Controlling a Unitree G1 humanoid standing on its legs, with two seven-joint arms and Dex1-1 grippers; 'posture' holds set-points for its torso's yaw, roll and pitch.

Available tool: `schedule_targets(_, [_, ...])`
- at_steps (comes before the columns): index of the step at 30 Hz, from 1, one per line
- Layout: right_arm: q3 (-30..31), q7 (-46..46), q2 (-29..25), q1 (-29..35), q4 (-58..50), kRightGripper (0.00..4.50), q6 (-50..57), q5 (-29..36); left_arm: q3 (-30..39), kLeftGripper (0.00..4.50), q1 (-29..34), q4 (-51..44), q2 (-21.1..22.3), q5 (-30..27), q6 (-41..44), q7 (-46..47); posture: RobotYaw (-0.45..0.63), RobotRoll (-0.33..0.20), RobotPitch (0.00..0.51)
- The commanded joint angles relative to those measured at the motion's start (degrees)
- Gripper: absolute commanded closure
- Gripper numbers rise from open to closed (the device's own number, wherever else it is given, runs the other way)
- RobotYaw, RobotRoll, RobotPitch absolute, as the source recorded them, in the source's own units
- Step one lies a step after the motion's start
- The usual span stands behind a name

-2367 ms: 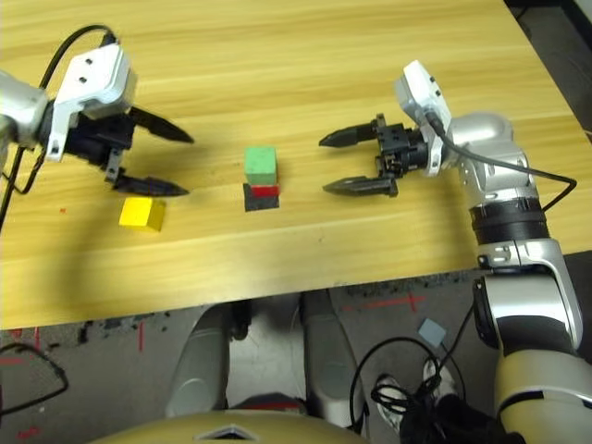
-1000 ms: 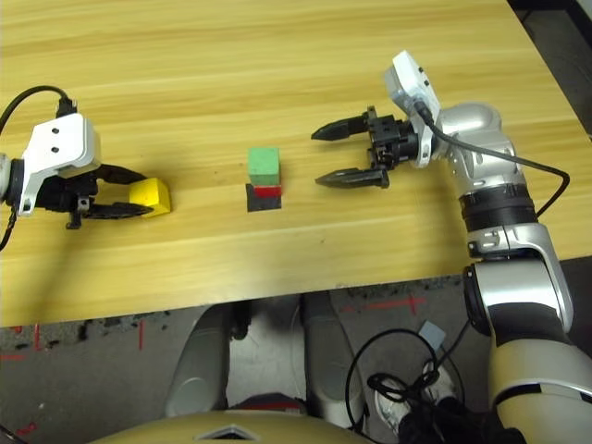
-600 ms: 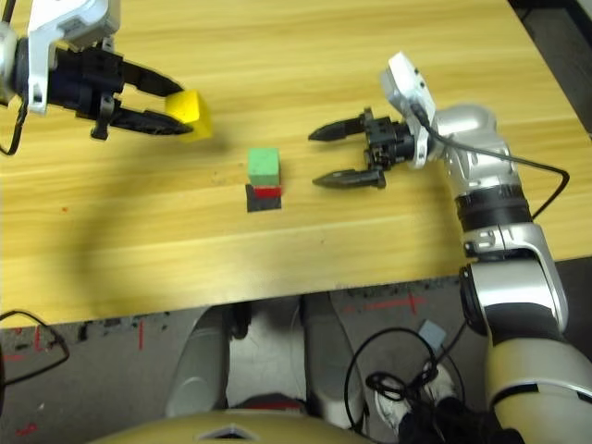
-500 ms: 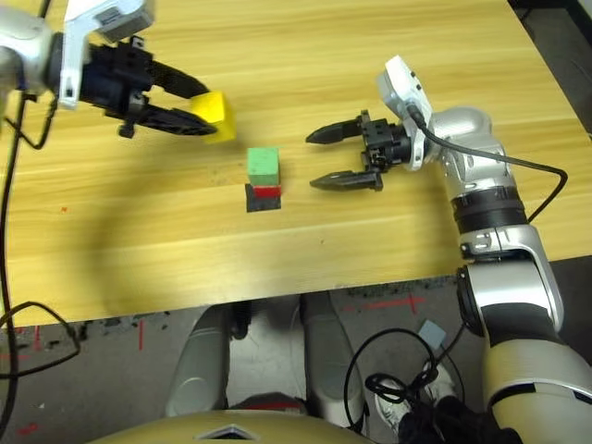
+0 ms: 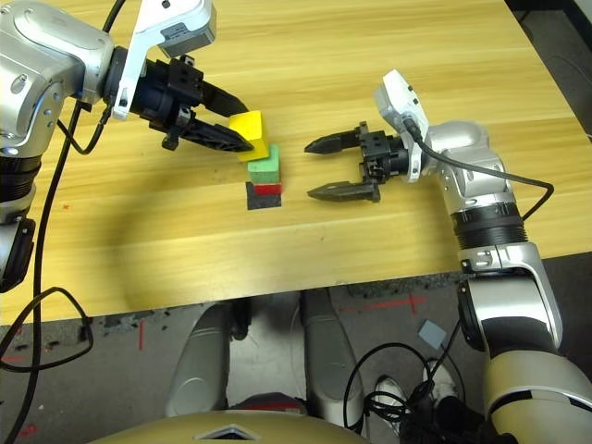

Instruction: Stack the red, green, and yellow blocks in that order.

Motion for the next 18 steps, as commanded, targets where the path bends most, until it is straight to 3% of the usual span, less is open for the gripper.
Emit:
schedule_targets(1, [-0.91,0.12,-0.37,0.62,-1.23,0.00,0.19,0.26,-0.91,2.48,-1.14,-1.55,-0.56,-0.43,0.17,-0.47,0.12,0.039,0.343])
schedule_targets(8, [-0.97,-0.08,-0.13,0.62,-1.17,0.00,0.16,0.34,-1.60,2.48,-1.82,-0.14,-2.59,0.79,-1.10,0.46,0.11,0.041,0.346])
schedule_targets(18, [-1.33,-0.52,-0.53,1.93,-2.56,0.00,0.71,0.64,-2.80,2.48,-0.95,-0.36,-1.28,1.44,-2.78,-0.59,0.11,0.043,0.353])
